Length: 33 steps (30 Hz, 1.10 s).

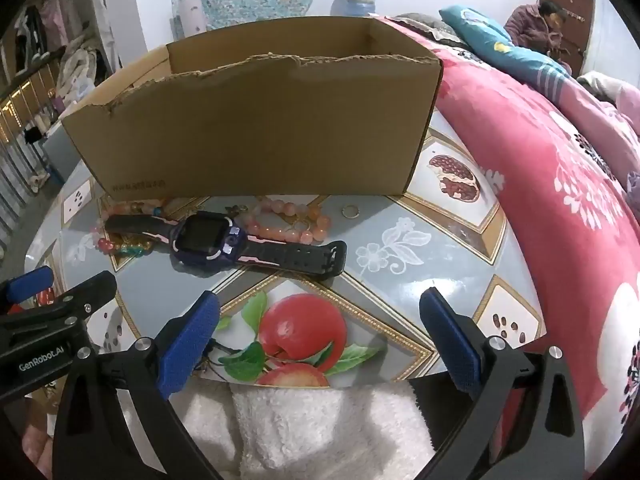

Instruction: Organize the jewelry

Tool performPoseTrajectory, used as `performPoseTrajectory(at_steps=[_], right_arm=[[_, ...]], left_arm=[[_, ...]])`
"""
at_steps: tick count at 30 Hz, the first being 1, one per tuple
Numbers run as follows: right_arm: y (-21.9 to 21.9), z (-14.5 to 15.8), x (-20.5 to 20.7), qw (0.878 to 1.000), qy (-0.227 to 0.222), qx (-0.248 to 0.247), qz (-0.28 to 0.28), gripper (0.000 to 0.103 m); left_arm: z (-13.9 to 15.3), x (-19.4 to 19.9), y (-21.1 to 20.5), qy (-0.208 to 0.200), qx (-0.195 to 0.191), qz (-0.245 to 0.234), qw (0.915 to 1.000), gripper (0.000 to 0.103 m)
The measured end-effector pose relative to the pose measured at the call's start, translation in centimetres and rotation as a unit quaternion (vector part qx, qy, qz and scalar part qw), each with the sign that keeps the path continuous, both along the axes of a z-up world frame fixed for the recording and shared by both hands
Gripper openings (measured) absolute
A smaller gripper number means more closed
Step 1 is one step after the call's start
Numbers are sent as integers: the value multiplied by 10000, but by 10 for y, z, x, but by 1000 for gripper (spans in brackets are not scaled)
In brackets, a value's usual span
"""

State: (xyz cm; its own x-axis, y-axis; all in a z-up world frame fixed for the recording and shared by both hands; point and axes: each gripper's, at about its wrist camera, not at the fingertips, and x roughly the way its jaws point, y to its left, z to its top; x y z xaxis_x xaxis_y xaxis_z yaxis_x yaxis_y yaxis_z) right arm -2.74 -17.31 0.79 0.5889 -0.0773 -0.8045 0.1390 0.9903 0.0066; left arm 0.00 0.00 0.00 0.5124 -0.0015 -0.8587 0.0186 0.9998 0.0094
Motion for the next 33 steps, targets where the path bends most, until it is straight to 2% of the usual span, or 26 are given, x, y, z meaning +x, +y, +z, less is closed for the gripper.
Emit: performPoseTrajectory(at_steps=[33], right_arm=[[7, 7, -1, 10000, 26, -86, 35, 98]], left_arm=[[2, -1, -1, -63, -22, 8, 10000, 91]])
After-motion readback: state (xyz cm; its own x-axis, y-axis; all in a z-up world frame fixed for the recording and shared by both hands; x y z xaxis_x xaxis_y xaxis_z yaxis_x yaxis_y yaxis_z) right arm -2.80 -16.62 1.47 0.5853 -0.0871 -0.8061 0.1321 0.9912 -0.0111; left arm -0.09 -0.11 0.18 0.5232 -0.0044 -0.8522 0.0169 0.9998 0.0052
